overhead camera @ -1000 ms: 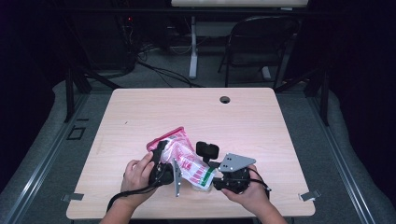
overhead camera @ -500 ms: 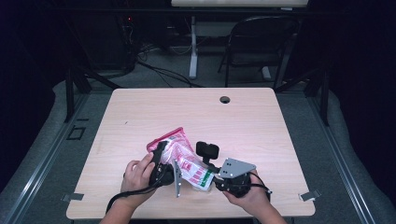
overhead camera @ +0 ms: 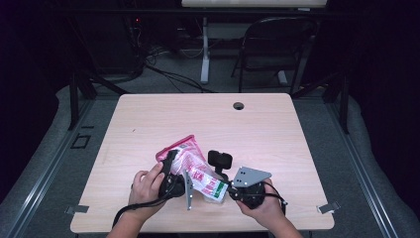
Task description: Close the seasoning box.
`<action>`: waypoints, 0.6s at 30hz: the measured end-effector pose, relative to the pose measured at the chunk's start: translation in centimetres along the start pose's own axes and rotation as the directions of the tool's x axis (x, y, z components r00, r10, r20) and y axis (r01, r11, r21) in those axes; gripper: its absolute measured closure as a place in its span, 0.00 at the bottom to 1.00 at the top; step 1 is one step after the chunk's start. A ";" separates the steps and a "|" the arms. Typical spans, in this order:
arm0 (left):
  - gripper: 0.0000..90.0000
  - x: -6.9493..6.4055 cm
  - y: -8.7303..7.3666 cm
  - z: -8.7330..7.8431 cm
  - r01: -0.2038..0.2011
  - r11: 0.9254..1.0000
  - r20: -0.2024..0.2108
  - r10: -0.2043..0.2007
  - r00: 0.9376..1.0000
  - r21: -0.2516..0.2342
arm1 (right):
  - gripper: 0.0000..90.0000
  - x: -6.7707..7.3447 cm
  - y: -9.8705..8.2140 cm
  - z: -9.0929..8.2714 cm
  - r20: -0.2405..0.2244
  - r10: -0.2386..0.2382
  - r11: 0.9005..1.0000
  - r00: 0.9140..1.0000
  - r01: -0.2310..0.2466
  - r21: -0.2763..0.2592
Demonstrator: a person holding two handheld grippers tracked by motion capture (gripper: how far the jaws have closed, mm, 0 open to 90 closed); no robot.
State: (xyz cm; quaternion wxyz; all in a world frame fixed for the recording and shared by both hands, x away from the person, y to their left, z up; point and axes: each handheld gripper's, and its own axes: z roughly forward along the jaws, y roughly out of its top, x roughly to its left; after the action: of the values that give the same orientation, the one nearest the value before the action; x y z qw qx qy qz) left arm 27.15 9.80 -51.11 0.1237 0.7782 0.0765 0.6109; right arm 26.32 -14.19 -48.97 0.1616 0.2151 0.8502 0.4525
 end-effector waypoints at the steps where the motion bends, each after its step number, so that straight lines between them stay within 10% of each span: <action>1: 0.71 0.0 0.0 0.0 0.003 1.000 0.002 -0.003 1.000 0.001 | 1.00 0.0 0.0 0.0 0.000 -0.002 1.000 1.000 0.002 0.005; 18: 0.71 0.0 0.4 -0.3 -0.003 1.000 -0.024 0.003 1.000 -0.017 | 1.00 -0.6 -0.5 0.0 0.003 0.012 1.000 1.000 -0.012 0.009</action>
State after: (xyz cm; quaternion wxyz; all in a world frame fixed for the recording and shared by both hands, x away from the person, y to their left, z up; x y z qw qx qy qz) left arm 26.87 9.47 -50.92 0.1283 0.7698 0.0718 0.6211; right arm 26.72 -14.76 -49.34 0.1596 0.2214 0.8506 0.4494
